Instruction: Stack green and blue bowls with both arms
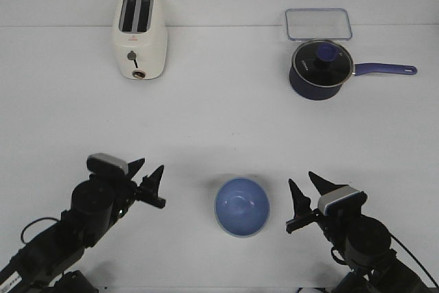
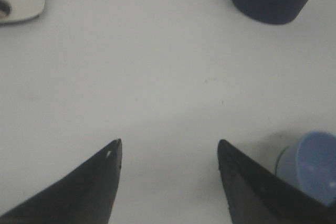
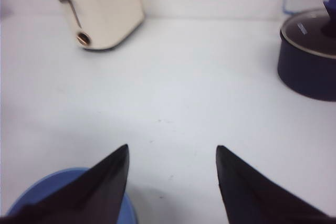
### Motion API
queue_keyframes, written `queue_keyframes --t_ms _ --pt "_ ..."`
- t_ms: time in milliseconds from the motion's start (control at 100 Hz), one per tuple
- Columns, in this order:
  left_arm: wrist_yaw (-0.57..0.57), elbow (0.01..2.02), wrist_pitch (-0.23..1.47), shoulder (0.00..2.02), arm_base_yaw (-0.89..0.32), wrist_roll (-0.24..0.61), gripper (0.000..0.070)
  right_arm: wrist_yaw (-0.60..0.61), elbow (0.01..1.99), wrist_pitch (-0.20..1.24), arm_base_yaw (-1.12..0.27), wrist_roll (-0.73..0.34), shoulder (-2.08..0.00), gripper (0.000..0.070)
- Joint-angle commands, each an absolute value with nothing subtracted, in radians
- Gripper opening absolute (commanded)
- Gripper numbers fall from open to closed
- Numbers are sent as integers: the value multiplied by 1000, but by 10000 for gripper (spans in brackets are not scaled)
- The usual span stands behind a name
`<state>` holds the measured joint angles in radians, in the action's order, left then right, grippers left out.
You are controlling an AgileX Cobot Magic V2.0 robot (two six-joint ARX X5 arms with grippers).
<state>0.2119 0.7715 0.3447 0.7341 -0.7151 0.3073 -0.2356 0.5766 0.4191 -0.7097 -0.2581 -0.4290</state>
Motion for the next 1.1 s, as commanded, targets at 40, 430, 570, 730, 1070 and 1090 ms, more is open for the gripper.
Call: queue_keyframes --t_ms 40,430,570,730,1070,1090 --pt "213 654 317 627 -720 378 189 -233 552 424 -726 -245 -438 272" --pt "208 603 312 556 -720 375 15 -223 544 422 -726 -265 -442 13" --pt "208 603 312 536 -719 375 15 -226 544 396 -726 -265 -439 13" --pt "208 603 312 512 -719 375 15 -226 544 390 -726 -265 -439 13" --pt "158 470 136 387 -573 49 15 -226 544 390 -726 -265 -439 13" --pt "149 439 102 371 -543 26 15 -226 544 390 -726 -265 -439 13"
